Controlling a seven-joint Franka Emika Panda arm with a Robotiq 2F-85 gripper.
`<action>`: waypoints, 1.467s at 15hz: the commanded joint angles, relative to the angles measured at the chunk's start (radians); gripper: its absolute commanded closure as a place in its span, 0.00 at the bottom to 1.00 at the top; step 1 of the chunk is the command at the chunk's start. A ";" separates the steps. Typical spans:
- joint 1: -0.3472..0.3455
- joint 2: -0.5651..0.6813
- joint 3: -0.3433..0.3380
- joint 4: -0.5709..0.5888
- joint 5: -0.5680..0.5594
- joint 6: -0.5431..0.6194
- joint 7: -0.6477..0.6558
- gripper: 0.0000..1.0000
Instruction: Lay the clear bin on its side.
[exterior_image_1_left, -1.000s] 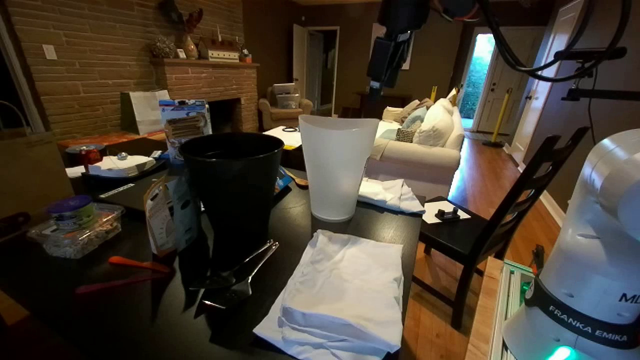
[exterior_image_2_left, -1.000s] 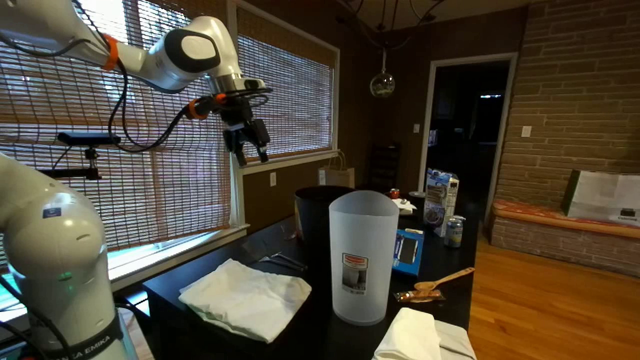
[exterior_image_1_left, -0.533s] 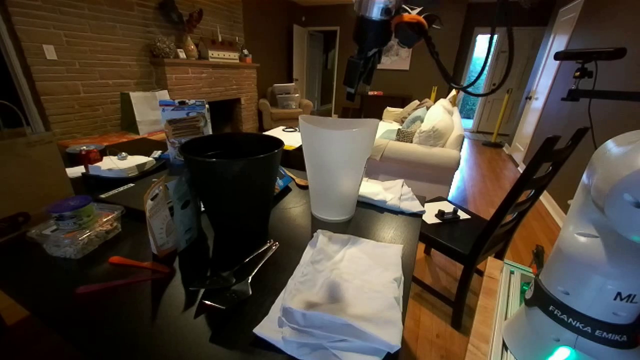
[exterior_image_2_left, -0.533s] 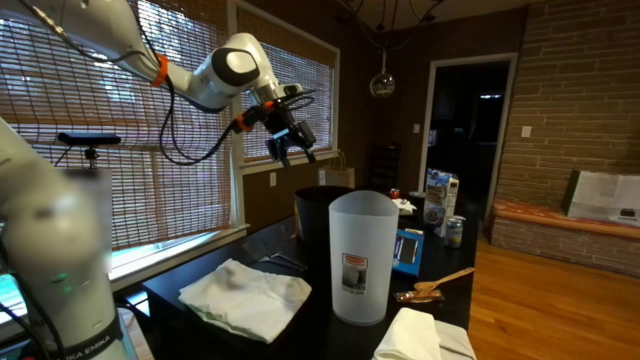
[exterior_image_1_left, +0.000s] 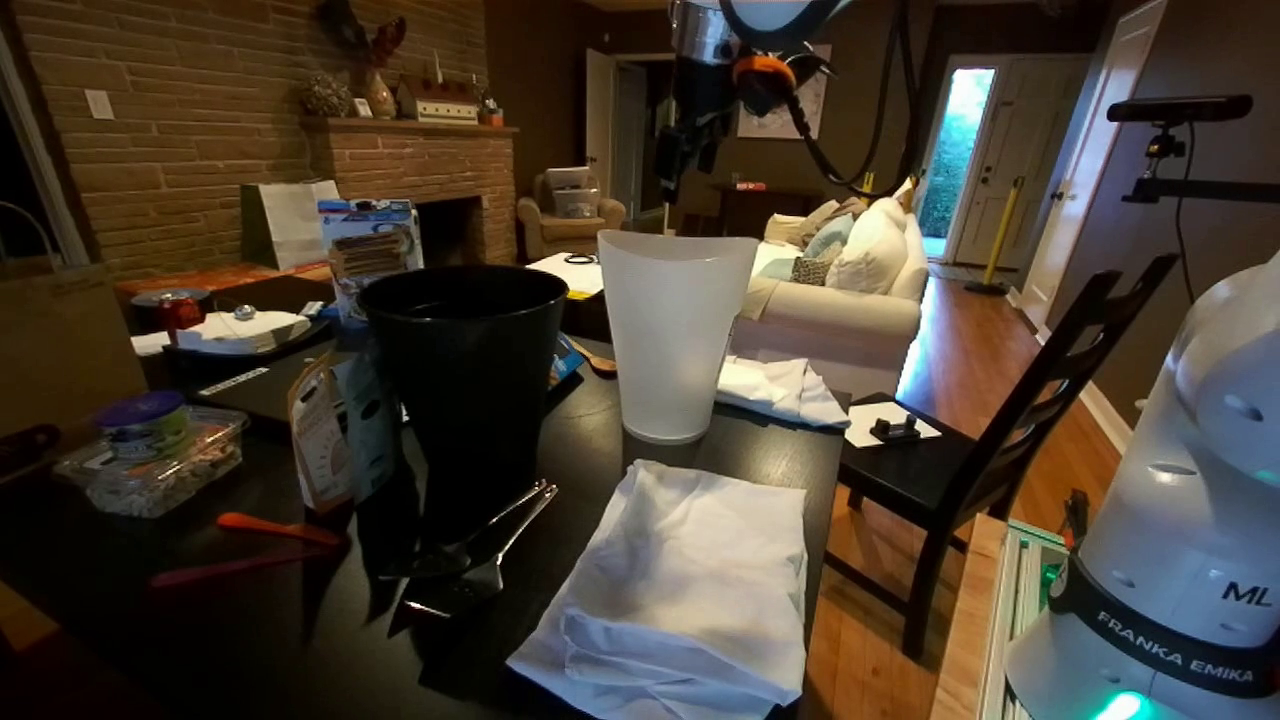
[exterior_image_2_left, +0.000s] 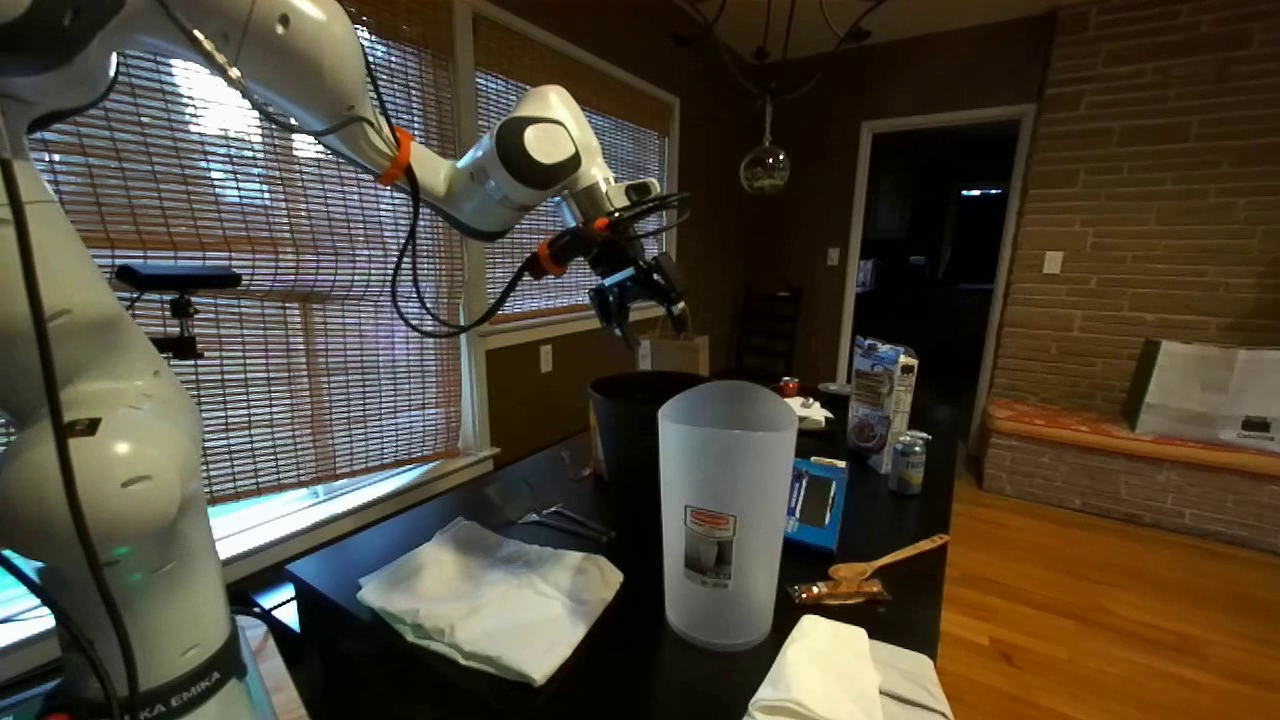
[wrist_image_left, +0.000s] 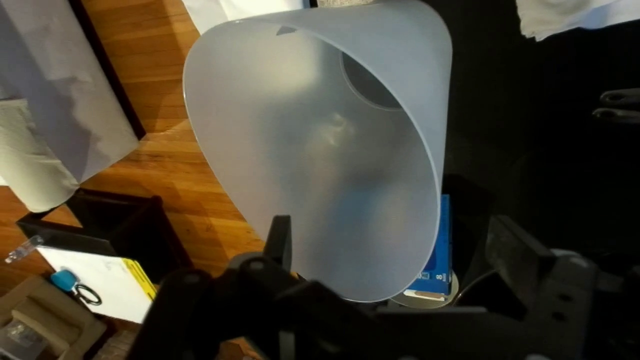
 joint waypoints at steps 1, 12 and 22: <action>0.014 0.000 -0.012 0.003 -0.004 -0.004 0.003 0.00; 0.055 0.176 -0.136 0.006 0.309 -0.018 -0.381 0.00; 0.045 0.236 -0.157 0.056 0.425 -0.093 -0.561 0.84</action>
